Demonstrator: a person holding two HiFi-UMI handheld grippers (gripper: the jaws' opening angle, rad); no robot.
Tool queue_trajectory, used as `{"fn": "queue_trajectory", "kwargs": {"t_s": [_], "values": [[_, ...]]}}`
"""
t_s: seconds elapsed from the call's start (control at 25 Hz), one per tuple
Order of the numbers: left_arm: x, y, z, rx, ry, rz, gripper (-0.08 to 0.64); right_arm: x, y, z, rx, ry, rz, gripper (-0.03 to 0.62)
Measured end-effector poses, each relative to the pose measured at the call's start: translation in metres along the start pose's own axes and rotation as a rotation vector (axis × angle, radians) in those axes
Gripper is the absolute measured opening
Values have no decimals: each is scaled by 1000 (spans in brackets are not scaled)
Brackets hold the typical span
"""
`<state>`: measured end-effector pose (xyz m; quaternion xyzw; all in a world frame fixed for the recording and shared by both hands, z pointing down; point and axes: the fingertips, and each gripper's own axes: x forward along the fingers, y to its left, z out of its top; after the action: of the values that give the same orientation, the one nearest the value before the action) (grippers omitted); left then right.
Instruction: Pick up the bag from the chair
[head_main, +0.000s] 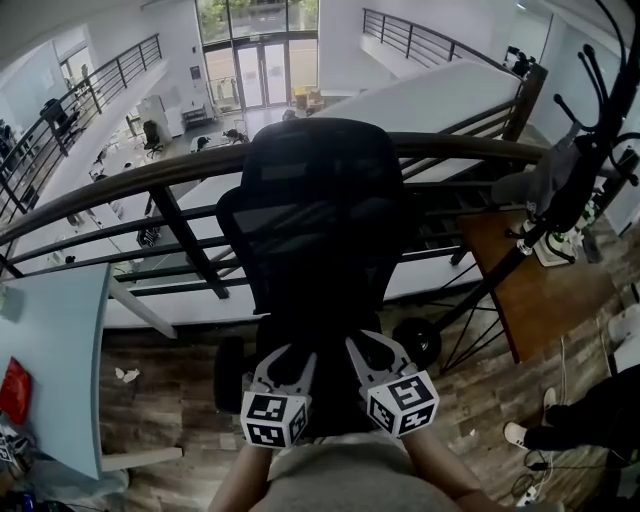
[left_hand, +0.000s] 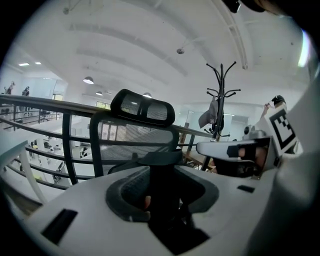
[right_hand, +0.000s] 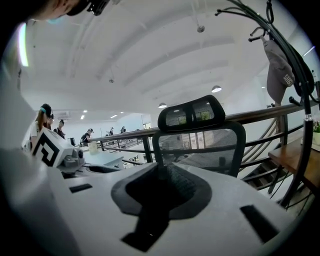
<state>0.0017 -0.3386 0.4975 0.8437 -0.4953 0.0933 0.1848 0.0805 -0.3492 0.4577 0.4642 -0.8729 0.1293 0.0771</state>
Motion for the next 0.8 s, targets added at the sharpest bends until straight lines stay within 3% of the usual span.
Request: {"fn": "queue_trajectory", "kwargs": {"t_s": [0.08,0.12,0.4,0.6,0.8], "values": [[5,0,-2,38,5,18,161,3,-5,-4,-17,16,6,114],[8,1,-4,60,12,27,182,5,-8,-6,-30,25,7,133],[26,16,-13,149,14,105,245,19,-18,-23,-128,80,13,166],[43,23,-12,232,14,144,250,29,-23,-41,-156,130,25,167],[53,30,-12,259,15,182,250,43,-33,-58,-199,167,19,167]]}}
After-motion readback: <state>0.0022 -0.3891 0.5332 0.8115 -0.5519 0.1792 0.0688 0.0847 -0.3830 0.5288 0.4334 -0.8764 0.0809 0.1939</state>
